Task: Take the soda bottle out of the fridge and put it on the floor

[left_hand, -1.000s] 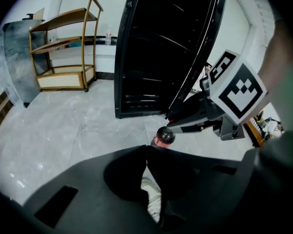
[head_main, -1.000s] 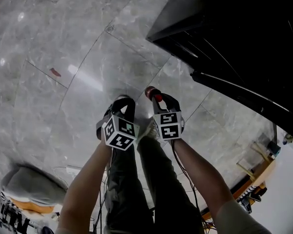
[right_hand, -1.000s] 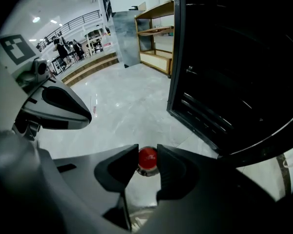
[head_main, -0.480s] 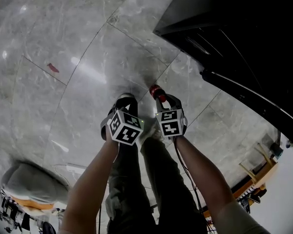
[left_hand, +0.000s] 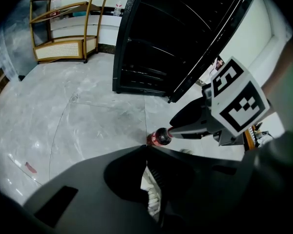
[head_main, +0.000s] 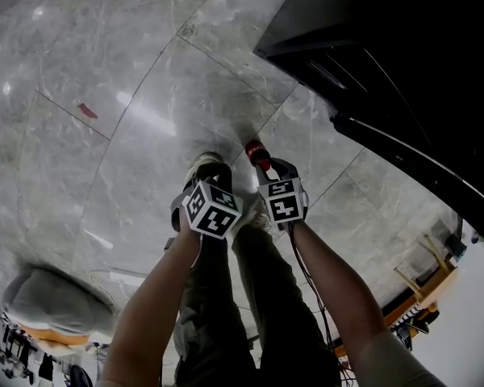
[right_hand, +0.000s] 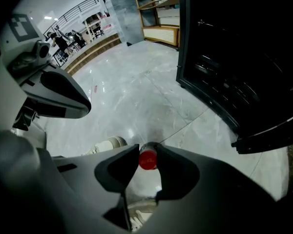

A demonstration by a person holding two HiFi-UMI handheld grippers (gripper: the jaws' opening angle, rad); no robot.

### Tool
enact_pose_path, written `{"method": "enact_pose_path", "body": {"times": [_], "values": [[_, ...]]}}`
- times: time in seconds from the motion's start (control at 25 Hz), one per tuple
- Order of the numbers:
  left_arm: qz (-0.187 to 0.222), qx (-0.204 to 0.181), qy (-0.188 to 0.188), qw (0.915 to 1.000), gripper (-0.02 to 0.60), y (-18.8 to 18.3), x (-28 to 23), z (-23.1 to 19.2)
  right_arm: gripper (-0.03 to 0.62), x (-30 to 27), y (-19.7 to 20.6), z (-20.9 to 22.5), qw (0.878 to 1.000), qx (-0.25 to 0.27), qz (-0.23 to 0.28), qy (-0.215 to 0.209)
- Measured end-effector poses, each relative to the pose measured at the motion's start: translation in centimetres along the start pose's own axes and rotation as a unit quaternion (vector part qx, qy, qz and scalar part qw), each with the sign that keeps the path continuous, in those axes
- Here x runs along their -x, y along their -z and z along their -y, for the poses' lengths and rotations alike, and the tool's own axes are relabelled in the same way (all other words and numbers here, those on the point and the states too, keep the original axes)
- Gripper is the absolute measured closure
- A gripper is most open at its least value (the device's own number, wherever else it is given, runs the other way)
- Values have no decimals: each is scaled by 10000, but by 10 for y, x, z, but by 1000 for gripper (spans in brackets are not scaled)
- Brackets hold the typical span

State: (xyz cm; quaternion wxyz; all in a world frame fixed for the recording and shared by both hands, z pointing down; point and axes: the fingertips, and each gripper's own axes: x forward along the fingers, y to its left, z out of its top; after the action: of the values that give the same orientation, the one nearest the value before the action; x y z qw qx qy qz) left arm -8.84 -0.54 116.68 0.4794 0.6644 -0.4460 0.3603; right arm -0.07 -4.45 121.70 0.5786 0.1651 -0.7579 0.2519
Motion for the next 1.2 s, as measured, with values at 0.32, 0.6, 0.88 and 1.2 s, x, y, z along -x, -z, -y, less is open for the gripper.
{"method": "enact_pose_path", "body": {"times": [0.32, 0.6, 0.88, 1.2], "values": [[-164, -7, 102, 9998, 575, -4, 12, 8, 503, 20, 4, 6, 9994, -346, 16, 21], [-95, 158, 42, 9998, 575, -31, 46, 0, 532, 60, -3, 5, 9959, -898, -11, -43], [80, -150, -21, 9999, 575, -76, 100, -3, 577, 130, -38, 21, 9913, -1238, 389, 216], [509, -417, 161, 9977, 575, -118, 178, 17, 597, 235, -95, 41, 9783, -1501, 1340, 490]]}}
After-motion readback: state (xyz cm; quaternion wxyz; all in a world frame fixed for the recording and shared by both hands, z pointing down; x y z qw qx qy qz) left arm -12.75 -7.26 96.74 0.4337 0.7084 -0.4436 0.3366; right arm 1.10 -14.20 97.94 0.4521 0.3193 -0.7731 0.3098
